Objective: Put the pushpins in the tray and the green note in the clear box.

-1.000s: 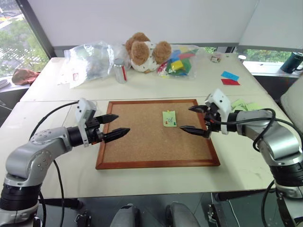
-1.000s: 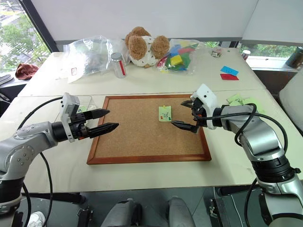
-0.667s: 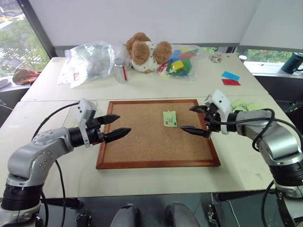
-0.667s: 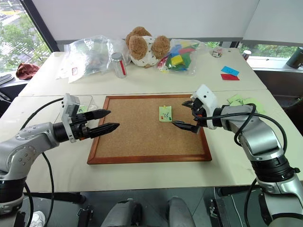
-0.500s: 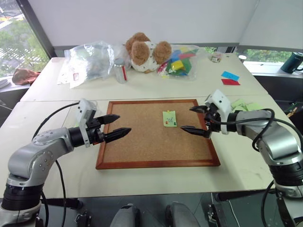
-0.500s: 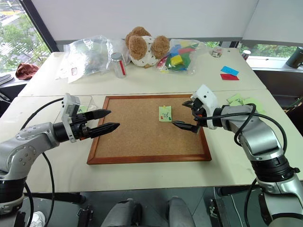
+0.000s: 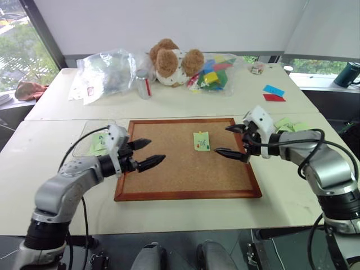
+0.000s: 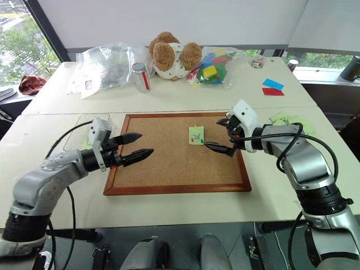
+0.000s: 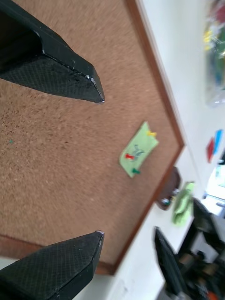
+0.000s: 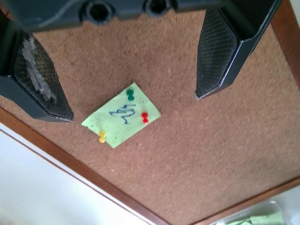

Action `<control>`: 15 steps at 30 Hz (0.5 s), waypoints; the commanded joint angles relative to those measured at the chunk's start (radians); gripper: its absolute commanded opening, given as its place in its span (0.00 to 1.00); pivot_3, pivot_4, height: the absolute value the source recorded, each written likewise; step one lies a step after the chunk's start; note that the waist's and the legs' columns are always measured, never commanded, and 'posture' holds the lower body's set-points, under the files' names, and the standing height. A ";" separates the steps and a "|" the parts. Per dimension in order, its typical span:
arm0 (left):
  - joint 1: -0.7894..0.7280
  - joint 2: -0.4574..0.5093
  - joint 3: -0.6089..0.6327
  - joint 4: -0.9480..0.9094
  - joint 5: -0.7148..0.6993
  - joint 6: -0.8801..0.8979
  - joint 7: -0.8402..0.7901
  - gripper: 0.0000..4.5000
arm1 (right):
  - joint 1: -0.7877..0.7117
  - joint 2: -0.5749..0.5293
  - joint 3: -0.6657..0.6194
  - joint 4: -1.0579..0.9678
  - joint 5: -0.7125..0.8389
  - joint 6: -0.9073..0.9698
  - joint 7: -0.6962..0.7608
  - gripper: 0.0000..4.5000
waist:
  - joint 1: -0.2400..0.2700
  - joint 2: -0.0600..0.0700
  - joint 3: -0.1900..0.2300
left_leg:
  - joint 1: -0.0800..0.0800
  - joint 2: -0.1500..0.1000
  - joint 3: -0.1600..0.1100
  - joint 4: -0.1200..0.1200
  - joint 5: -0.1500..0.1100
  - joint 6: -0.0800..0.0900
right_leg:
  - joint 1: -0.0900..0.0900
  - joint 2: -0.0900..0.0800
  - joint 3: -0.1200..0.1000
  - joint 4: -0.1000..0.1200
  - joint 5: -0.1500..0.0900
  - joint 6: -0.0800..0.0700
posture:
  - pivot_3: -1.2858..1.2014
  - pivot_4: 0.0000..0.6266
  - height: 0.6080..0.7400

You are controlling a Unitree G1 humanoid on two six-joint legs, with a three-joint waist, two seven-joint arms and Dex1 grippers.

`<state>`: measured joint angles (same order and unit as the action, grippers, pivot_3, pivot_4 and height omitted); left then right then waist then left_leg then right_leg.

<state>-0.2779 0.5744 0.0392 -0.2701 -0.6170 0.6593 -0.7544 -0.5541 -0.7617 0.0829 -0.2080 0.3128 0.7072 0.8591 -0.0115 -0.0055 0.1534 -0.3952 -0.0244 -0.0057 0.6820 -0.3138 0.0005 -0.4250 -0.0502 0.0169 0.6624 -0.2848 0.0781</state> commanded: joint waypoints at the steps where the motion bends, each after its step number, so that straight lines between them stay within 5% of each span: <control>1: -0.021 -0.015 -0.030 0.029 0.062 -0.070 -0.002 0.61 | -0.042 0.025 0.001 0.007 -0.016 -0.005 -0.028 1.00 | 0.000 0.000 0.000 | 0.000 0.000 0.000 0.000 0.000 0.000 | 0.000 0.000 0.000 0.000 0.000 0.000 | 0.52 0.24 1.00; 7: -0.039 -0.064 -0.087 0.093 0.132 -0.132 -0.014 0.02 | -0.095 0.084 0.024 0.066 -0.040 0.028 -0.078 1.00 | 0.001 0.000 0.000 | 0.000 0.000 0.000 0.000 0.000 0.000 | 0.000 0.000 0.000 0.000 0.000 0.000 | 0.52 0.24 1.00; 15: -0.067 -0.119 -0.142 0.215 0.217 -0.193 -0.022 0.02 | -0.205 0.221 0.075 0.239 -0.091 0.073 -0.167 1.00 | -0.003 0.000 0.000 | 0.000 0.000 0.000 0.000 0.000 0.000 | 0.000 0.000 0.000 0.001 0.000 0.000 | 0.52 0.24 1.00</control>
<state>-0.3358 0.4600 -0.0943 -0.0758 -0.4214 0.5054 -0.7655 -0.7135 -0.5704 0.1487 -0.0008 0.2373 0.7875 0.7155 -0.0146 -0.0053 0.1533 -0.3950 -0.0244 -0.0053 0.6822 -0.3136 0.0003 -0.4253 -0.0499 0.0169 0.6632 -0.2848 0.0782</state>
